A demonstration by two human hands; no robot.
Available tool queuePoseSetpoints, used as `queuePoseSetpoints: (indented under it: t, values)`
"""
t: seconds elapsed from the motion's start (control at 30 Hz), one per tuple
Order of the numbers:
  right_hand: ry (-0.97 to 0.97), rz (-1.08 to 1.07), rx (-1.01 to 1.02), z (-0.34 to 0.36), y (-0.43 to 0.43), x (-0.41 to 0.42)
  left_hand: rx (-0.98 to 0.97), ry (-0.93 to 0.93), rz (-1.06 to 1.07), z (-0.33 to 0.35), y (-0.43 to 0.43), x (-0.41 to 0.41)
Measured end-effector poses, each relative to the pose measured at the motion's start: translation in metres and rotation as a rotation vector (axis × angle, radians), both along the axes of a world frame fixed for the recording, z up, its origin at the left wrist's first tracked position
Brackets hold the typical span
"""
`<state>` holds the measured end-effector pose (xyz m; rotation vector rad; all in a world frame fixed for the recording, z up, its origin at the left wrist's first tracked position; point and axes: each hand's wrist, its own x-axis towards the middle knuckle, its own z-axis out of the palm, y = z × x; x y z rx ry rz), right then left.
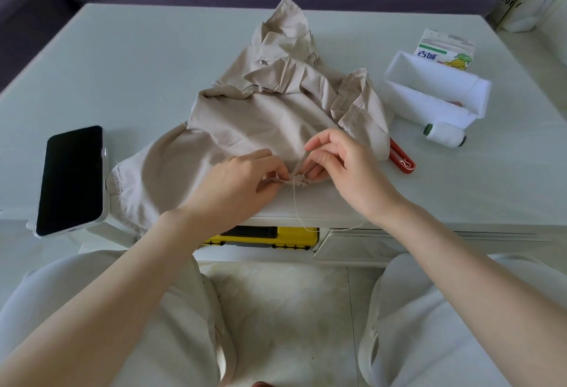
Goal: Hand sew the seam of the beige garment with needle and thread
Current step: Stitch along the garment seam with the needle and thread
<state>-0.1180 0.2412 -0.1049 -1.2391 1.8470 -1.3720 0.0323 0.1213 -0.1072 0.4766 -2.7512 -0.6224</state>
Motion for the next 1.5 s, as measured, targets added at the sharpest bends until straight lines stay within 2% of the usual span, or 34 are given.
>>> queuePoseSetpoints:
  t: [0.13,0.37,0.57,0.73,0.83,1.03,1.5]
  values:
    - [0.060,-0.023,-0.051,0.002,0.001,0.001,-0.008,-0.010,0.026,0.000,0.000,0.000]
    - [0.081,-0.206,-0.126,0.004,0.003,-0.008,-0.011,0.005,0.034,0.000,-0.001,0.001]
    - [0.168,-0.098,-0.009,-0.001,0.007,-0.007,-0.049,0.026,-0.003,0.000,-0.003,0.003]
    - [0.452,0.013,0.172,-0.010,0.014,-0.015,-0.076,0.020,-0.053,-0.005,-0.005,0.003]
    - [0.565,0.013,0.127,-0.011,0.016,-0.017,-0.122,0.063,-0.070,-0.003,-0.004,0.003]
    - [0.588,-0.040,-0.067,-0.005,0.013,-0.011,-0.239,0.114,-0.084,-0.001,-0.003,0.003]
    - [0.661,0.109,-0.016,-0.007,0.008,-0.003,-0.189,0.085,-0.042,-0.002,-0.006,0.004]
